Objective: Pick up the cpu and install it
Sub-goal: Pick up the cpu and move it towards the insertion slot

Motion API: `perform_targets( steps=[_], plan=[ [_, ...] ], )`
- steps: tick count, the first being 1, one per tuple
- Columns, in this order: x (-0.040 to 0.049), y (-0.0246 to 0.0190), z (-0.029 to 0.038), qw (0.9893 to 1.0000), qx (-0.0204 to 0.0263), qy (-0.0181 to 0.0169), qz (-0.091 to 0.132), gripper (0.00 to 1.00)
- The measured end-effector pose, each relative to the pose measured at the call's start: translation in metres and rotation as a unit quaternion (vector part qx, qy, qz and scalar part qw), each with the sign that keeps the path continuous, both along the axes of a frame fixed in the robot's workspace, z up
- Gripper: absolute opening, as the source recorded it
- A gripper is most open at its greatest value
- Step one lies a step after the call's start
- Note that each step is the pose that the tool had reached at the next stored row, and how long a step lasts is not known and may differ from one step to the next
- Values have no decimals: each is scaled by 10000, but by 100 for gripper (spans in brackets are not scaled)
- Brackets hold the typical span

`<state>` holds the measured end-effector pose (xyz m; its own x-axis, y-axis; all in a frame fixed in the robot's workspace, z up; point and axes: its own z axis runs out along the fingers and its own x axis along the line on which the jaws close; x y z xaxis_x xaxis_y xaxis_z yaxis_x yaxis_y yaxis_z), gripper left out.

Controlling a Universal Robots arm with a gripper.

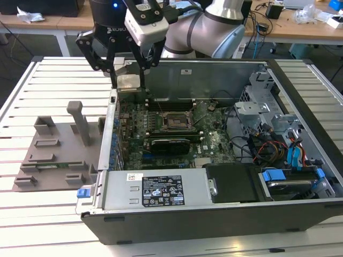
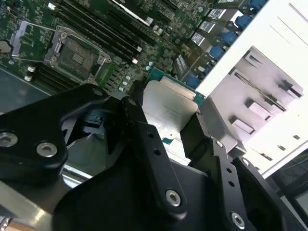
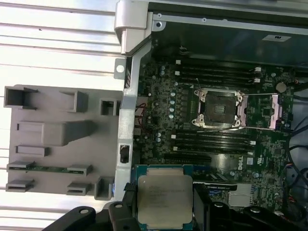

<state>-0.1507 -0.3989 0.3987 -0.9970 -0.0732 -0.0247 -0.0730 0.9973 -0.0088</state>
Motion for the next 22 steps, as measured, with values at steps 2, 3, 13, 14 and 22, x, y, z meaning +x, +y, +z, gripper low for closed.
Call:
perform_targets(
  steps=[2, 3, 13, 14, 22],
  plan=[
    [38, 0, 0, 10000, 0, 0, 0, 55],
    [68, 0, 0, 10000, 0, 0, 1, 55],
    [301, 0, -4, 10000, 0, 3, 0, 55],
    [331, 0, -6, 10000, 0, 3, 0, 55],
    [518, 27, -44, 10000, -1, 12, 1, 55]
  ],
)
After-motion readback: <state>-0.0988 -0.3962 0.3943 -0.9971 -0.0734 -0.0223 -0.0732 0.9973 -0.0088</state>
